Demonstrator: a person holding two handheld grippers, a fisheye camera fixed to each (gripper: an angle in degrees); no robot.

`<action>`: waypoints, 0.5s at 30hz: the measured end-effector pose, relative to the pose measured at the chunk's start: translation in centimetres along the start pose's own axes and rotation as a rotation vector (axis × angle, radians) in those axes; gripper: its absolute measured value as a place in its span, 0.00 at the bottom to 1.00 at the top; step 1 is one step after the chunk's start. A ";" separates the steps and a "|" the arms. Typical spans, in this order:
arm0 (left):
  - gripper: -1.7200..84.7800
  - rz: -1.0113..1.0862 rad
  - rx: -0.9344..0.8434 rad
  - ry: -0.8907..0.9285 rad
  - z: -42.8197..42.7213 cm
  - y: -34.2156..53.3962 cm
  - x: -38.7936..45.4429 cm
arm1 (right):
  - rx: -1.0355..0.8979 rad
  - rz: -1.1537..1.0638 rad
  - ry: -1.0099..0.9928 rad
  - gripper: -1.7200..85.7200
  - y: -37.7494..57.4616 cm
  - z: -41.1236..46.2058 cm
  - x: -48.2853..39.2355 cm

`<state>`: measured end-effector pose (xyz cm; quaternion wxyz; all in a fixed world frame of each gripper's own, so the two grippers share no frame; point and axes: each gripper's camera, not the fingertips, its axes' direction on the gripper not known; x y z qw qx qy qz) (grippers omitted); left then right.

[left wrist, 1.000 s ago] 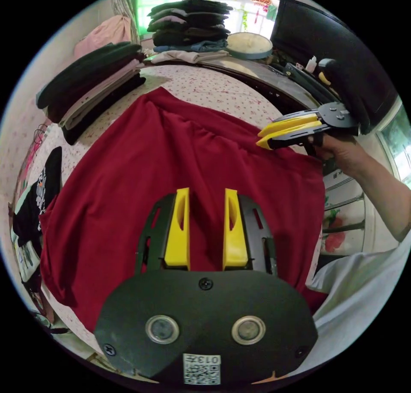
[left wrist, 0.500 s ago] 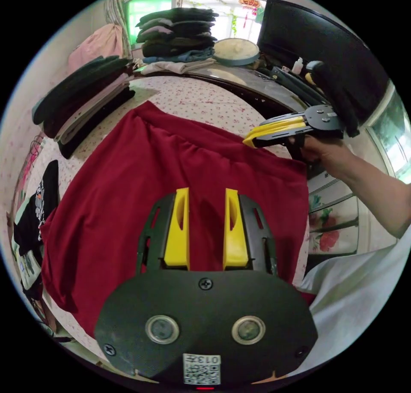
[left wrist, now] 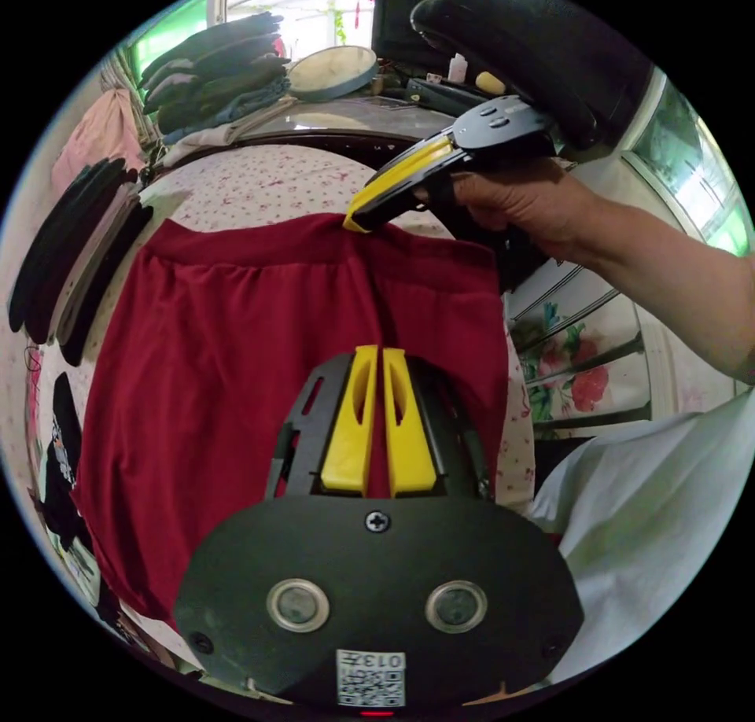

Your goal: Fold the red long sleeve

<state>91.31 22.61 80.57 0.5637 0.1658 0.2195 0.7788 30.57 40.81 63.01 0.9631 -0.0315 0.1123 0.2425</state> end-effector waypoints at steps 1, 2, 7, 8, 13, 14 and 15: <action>0.03 0.000 -0.001 0.007 0.0 0.2 0.1 | 0.002 0.013 0.008 0.05 0.4 -0.2 0.2; 0.03 -0.001 0.002 0.009 0.1 0.3 0.1 | -0.015 0.016 0.020 0.05 0.7 0.0 0.3; 0.06 -0.007 -0.035 0.072 1.2 1.3 -0.5 | -0.045 0.038 0.016 0.06 1.9 1.6 0.4; 0.06 -0.006 -0.037 0.081 1.0 1.4 -0.6 | -0.054 0.041 0.010 0.07 2.0 1.5 0.4; 0.12 0.028 0.033 0.047 -3.1 4.6 0.3 | -0.013 0.084 -0.027 0.10 3.7 -1.3 1.4; 0.12 0.028 0.031 0.052 -3.5 5.2 0.4 | -0.002 0.102 -0.023 0.10 4.6 -2.3 1.7; 0.13 0.023 0.023 0.064 -4.1 6.6 0.8 | -0.004 0.105 -0.027 0.10 5.0 -2.7 1.8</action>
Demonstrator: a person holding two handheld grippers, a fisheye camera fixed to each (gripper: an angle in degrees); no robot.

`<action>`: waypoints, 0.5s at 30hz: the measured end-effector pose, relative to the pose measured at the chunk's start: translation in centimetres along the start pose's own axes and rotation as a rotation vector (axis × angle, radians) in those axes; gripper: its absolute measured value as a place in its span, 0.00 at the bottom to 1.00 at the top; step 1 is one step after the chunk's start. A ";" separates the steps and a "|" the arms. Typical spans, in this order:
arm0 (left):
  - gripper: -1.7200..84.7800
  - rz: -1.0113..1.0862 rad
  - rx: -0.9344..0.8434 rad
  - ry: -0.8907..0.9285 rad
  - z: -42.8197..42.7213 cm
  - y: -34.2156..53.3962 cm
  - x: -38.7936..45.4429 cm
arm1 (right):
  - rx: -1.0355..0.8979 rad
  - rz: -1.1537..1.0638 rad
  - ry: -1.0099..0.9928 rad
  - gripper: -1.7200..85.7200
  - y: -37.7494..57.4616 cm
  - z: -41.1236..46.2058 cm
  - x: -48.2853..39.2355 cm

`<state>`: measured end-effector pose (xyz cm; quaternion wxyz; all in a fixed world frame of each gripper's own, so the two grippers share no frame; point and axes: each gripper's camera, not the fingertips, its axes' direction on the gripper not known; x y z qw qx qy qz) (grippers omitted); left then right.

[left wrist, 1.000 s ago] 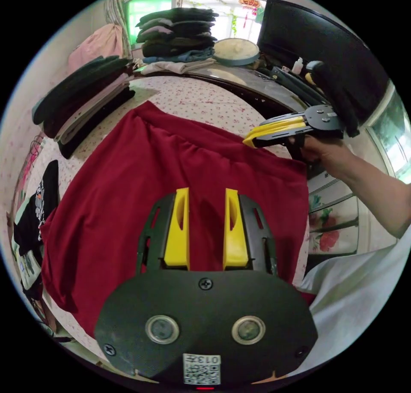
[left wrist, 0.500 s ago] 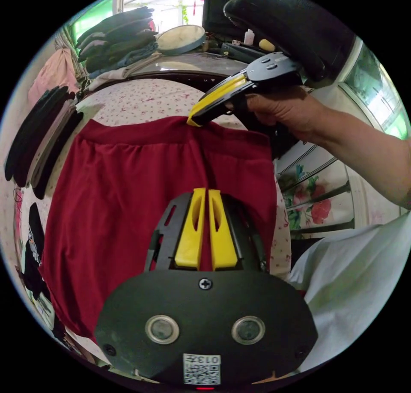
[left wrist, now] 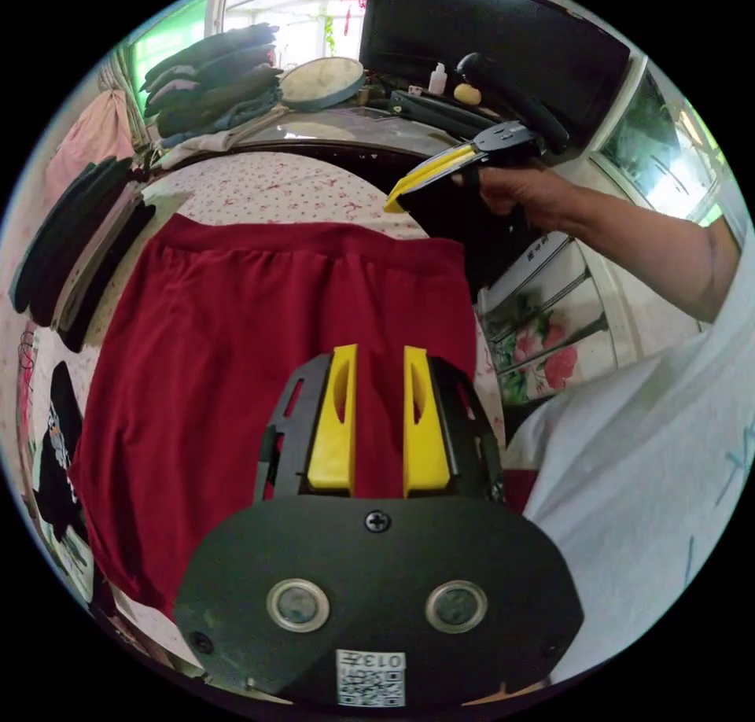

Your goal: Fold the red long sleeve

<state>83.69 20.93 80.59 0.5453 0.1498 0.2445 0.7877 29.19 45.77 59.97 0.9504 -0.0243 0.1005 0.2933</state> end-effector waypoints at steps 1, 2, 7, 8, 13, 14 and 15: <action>0.13 -0.009 -0.011 0.011 -0.5 1.5 0.5 | -0.013 0.002 -0.013 0.11 0.9 -0.5 0.0; 0.13 -0.011 -0.019 0.019 -0.6 2.2 0.9 | -0.027 -0.003 -0.029 0.11 1.7 -0.8 -0.2; 0.14 -0.008 -0.137 0.054 -0.7 7.3 4.6 | -0.099 0.007 -0.093 0.09 4.4 0.2 -1.6; 0.13 -0.010 -0.159 0.049 -0.3 7.7 4.9 | -0.130 0.004 -0.108 0.07 4.8 1.0 -2.1; 0.04 -0.025 -0.217 -0.002 0.2 8.7 5.4 | -0.144 -0.061 -0.011 0.04 5.1 1.3 -4.1; 0.04 -0.018 -0.220 -0.002 0.1 8.7 5.5 | -0.124 -0.066 0.032 0.04 5.2 0.7 -4.3; 0.04 0.001 -0.214 -0.007 -0.4 8.9 5.9 | -0.116 -0.067 0.044 0.04 5.3 0.4 -4.3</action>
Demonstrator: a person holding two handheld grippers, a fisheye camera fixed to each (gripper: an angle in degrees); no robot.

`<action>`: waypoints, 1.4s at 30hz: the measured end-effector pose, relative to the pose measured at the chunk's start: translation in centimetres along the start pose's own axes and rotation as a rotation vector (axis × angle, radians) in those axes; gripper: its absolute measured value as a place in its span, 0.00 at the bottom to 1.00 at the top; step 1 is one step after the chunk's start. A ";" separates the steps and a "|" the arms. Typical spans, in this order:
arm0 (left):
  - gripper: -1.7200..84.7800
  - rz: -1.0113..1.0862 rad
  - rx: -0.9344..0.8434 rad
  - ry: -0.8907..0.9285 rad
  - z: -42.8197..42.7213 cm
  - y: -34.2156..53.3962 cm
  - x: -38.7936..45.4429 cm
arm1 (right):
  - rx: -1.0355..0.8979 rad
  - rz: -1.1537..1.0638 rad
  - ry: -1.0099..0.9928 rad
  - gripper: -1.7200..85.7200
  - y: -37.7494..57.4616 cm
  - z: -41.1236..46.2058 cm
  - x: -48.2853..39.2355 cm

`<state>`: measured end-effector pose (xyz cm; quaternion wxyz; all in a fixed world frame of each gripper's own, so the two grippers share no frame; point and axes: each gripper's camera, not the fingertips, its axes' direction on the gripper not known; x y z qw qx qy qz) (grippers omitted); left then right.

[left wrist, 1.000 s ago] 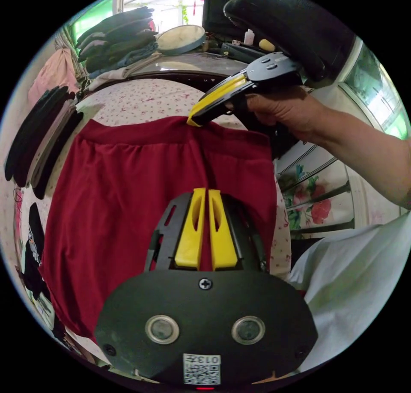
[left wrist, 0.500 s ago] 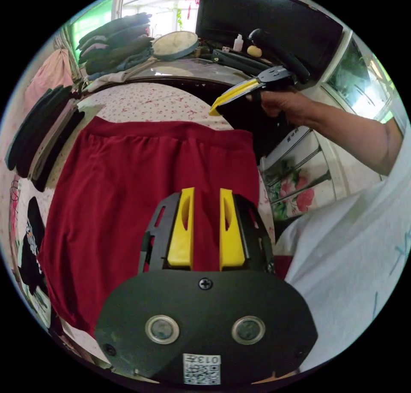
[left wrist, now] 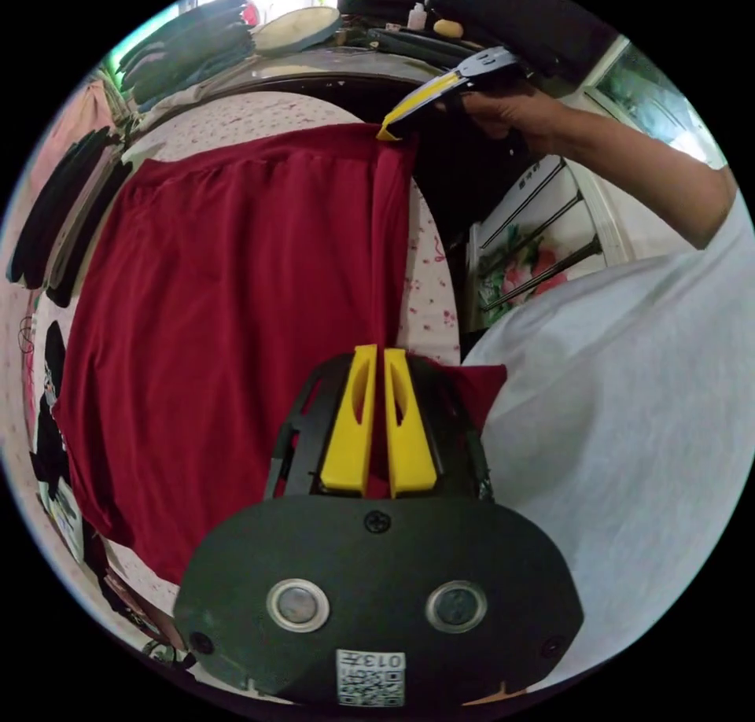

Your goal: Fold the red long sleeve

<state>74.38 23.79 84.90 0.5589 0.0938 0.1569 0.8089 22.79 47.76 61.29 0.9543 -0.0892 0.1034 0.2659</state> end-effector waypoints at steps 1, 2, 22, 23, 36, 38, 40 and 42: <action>0.04 0.008 0.016 -0.001 -0.5 0.4 0.3 | 0.010 0.010 0.008 0.04 0.2 -0.5 0.1; 0.04 0.004 0.025 0.004 -0.7 0.6 0.4 | 0.008 0.021 0.004 0.04 0.5 -0.8 0.4; 0.11 -0.566 0.120 -0.045 -10.0 21.2 -6.8 | 0.029 -0.384 -0.098 0.03 -2.9 -2.7 -12.2; 0.11 -0.556 0.120 -0.042 -10.2 21.5 -6.5 | 0.003 -0.388 -0.129 0.03 -2.9 -2.4 -12.6; 0.05 -0.297 0.042 0.165 -11.9 22.1 -5.7 | -0.108 -0.511 -0.109 0.02 -5.5 -2.0 -16.3; 0.04 -0.247 0.044 0.175 -13.0 22.3 -5.5 | -0.156 -0.513 -0.108 0.02 -6.5 -2.3 -16.3; 0.04 -0.203 0.043 0.223 -13.9 22.9 -5.0 | -0.154 -0.523 -0.115 0.02 -6.8 -2.5 -16.3; 0.04 -0.224 0.060 0.252 -14.1 23.8 -5.3 | -0.135 -0.532 -0.125 0.02 -7.0 -2.6 -16.5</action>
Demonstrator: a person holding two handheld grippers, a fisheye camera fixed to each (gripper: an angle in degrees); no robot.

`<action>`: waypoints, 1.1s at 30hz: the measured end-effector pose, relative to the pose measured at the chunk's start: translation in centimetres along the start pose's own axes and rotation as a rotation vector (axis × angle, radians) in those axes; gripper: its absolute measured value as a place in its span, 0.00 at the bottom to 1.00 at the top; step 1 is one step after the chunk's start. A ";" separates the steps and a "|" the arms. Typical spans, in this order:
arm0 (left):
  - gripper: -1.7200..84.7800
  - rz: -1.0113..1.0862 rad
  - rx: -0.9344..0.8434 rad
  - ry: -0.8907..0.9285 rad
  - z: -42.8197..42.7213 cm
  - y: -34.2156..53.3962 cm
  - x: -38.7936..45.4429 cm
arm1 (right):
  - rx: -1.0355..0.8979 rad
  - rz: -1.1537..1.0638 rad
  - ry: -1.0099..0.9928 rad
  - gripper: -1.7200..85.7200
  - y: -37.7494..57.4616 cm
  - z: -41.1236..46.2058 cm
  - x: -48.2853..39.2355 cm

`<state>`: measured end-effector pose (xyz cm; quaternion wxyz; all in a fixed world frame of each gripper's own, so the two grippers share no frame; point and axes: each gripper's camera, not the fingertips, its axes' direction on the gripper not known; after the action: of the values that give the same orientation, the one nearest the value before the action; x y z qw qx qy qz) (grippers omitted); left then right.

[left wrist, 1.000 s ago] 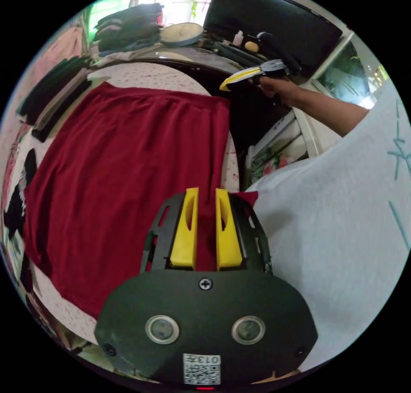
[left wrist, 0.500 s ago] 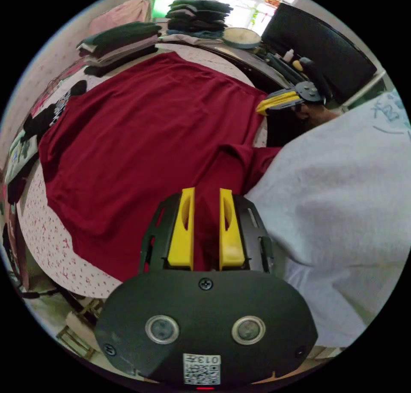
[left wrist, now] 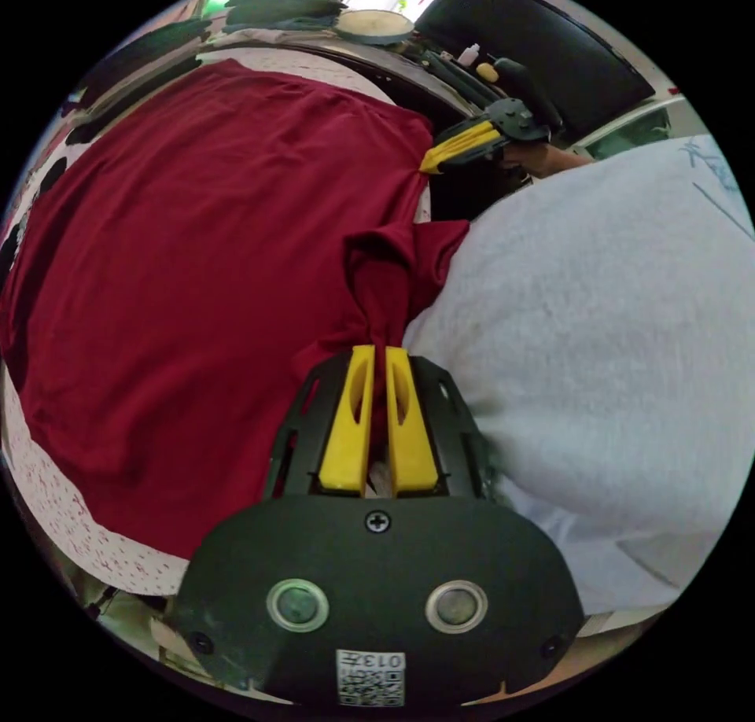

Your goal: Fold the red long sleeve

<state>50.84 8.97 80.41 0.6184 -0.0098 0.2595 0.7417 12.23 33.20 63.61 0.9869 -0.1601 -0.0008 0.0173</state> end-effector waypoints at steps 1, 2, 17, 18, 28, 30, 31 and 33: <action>0.04 -0.022 0.018 0.023 -0.8 0.5 -0.5 | 0.009 -0.015 0.000 0.02 -0.3 -0.1 -0.1; 0.04 -0.023 0.023 0.026 -1.4 0.7 -0.5 | -0.007 -0.033 0.005 0.02 -0.7 -0.4 -0.2; 0.02 -0.448 0.199 -0.381 -13.2 3.5 -13.7 | 0.193 0.038 0.012 0.02 -17.9 -4.0 4.3; 0.02 -0.470 0.195 -0.370 -13.3 3.7 -14.5 | 0.174 0.035 0.005 0.02 -18.6 -3.7 4.5; 0.02 -0.614 0.225 -0.461 -20.7 8.3 -16.8 | 0.173 0.096 -0.015 0.05 -26.7 -7.1 11.2; 0.02 -0.617 0.249 -0.505 -22.2 7.1 -17.7 | 0.223 0.043 -0.007 0.06 -30.9 -8.0 11.8; 0.02 -0.612 0.258 -0.517 -23.0 6.0 -18.4 | 0.259 0.010 0.001 0.07 -34.2 -8.4 11.9; 0.02 -0.586 0.254 -0.539 -23.9 4.1 -19.6 | 0.297 -0.053 -0.005 0.09 -39.6 -8.8 11.7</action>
<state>44.33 -18.78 67.82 0.8455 0.1877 0.1639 0.4723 25.29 -6.73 67.71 0.9999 -0.0125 -0.0048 -0.0084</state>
